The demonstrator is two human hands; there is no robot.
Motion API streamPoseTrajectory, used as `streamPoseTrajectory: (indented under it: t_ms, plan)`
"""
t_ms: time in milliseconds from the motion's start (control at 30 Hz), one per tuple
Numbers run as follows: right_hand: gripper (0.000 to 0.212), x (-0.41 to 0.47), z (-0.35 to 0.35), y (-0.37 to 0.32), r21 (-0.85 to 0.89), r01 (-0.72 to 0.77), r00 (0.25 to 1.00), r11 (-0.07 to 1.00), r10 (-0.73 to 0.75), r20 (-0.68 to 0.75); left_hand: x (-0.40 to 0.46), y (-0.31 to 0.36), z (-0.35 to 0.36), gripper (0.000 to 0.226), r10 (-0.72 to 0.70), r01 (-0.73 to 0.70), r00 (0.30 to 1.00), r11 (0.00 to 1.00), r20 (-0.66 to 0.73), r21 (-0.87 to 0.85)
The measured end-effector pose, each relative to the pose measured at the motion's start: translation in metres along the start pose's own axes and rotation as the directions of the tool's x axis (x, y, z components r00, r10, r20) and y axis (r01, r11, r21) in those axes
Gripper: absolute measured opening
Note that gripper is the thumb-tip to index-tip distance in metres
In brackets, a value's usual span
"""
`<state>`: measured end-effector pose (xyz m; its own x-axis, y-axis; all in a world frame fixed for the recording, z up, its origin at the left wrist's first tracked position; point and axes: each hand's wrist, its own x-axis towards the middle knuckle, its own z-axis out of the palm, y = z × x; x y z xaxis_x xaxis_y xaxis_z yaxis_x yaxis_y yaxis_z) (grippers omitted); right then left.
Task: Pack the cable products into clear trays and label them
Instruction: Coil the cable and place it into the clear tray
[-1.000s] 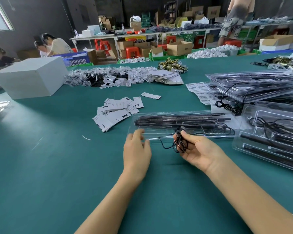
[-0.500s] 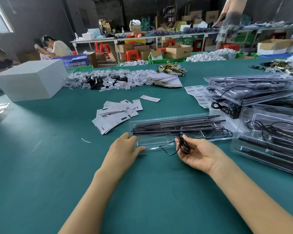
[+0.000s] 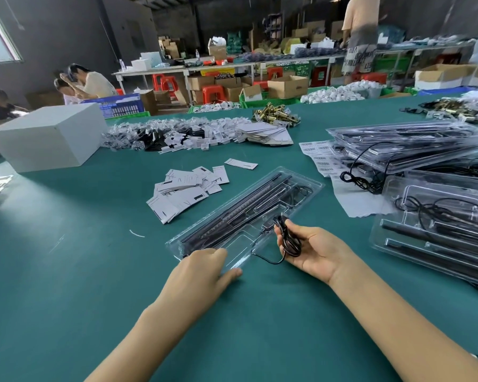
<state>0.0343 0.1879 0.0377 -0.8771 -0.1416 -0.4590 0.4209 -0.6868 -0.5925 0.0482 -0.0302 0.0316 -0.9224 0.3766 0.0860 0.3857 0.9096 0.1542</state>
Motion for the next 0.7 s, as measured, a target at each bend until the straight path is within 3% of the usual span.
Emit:
streamPoseTrajectory:
  t_ms: [167,233,333,567,700]
  plan:
    - [0.016,-0.002,-0.003,-0.001,-0.067,0.020,1.000,0.998,-0.021,-0.015,0.007,-0.006,0.007,0.038,0.011,-0.010,1.000,0.999,-0.019,0.045]
    - [0.016,-0.002,-0.004,-0.003,-0.088,0.029,0.999,0.996,-0.031,-0.024,0.007,-0.008,0.013,0.054,0.001,0.003,0.999,0.994,-0.035,0.113]
    - [0.016,-0.003,-0.005,-0.004,-0.103,0.052,0.998,0.993,-0.057,-0.039,0.012,-0.012,0.016,0.049,0.043,-0.038,0.999,0.982,-0.022,0.186]
    - [0.016,-0.005,-0.004,-0.007,-0.148,0.052,0.998,0.988,-0.057,-0.030,0.014,-0.052,0.002,0.048,0.145,-0.144,0.972,0.989,0.186,-0.017]
    - [0.014,-0.004,0.002,0.003,-0.248,0.054,0.998,0.967,-0.063,-0.029,0.020,-0.057,0.000,0.049,0.163,-0.140,0.971,0.980,0.173,-0.138]
